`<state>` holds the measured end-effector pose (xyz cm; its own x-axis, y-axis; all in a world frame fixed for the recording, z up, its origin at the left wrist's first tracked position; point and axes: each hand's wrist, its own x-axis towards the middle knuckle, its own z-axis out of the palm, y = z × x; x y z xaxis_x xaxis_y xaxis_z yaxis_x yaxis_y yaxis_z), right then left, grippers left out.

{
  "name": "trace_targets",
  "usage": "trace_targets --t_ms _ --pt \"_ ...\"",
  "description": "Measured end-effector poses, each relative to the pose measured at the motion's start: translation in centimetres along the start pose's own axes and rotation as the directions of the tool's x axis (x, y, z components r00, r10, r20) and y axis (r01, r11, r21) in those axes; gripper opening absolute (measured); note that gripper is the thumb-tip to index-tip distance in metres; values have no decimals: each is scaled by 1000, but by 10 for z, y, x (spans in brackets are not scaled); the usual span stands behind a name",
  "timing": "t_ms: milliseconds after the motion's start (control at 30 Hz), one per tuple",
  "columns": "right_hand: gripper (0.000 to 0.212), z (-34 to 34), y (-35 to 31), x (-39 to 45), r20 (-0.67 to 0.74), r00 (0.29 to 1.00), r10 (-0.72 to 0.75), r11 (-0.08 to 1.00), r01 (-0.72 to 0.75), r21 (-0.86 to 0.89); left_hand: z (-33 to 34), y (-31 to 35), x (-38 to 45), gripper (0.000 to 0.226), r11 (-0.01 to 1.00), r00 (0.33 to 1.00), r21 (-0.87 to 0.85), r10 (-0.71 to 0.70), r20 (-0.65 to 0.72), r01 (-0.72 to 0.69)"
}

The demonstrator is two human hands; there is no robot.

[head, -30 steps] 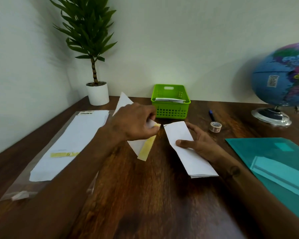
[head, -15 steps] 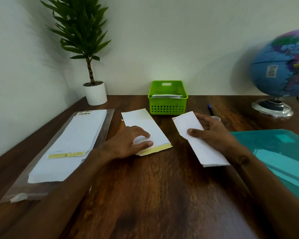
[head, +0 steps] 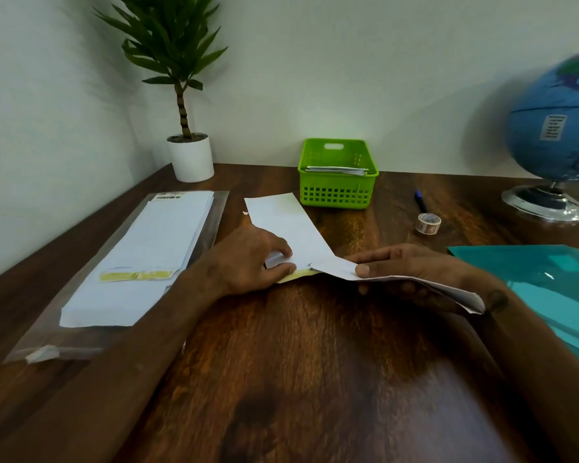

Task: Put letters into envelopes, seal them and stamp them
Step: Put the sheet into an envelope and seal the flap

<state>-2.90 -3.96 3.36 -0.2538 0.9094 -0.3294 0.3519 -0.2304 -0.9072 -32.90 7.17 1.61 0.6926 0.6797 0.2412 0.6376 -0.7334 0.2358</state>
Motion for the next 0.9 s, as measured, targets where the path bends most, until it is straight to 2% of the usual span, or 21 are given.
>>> trace_targets --t_ms 167,333,433,600,900 --pt "32 0 -3 -3 60 998 25 996 -20 -81 -5 -1 -2 55 999 998 -33 -19 56 21" --pt "42 3 -2 -2 100 995 24 989 -9 -144 -5 4 -1 40 1000 1000 4 14 14 -14" --pt "38 6 -2 -2 74 997 32 993 -23 -114 -5 8 -4 30 998 998 16 67 -12 -67" --pt "34 11 -4 0 44 999 24 993 -18 -118 -6 14 -5 25 998 997 -2 69 -27 -69" --pt "35 16 -9 3 -3 1000 -14 984 13 -176 -2 25 -4 28 992 996 102 79 -35 -75"
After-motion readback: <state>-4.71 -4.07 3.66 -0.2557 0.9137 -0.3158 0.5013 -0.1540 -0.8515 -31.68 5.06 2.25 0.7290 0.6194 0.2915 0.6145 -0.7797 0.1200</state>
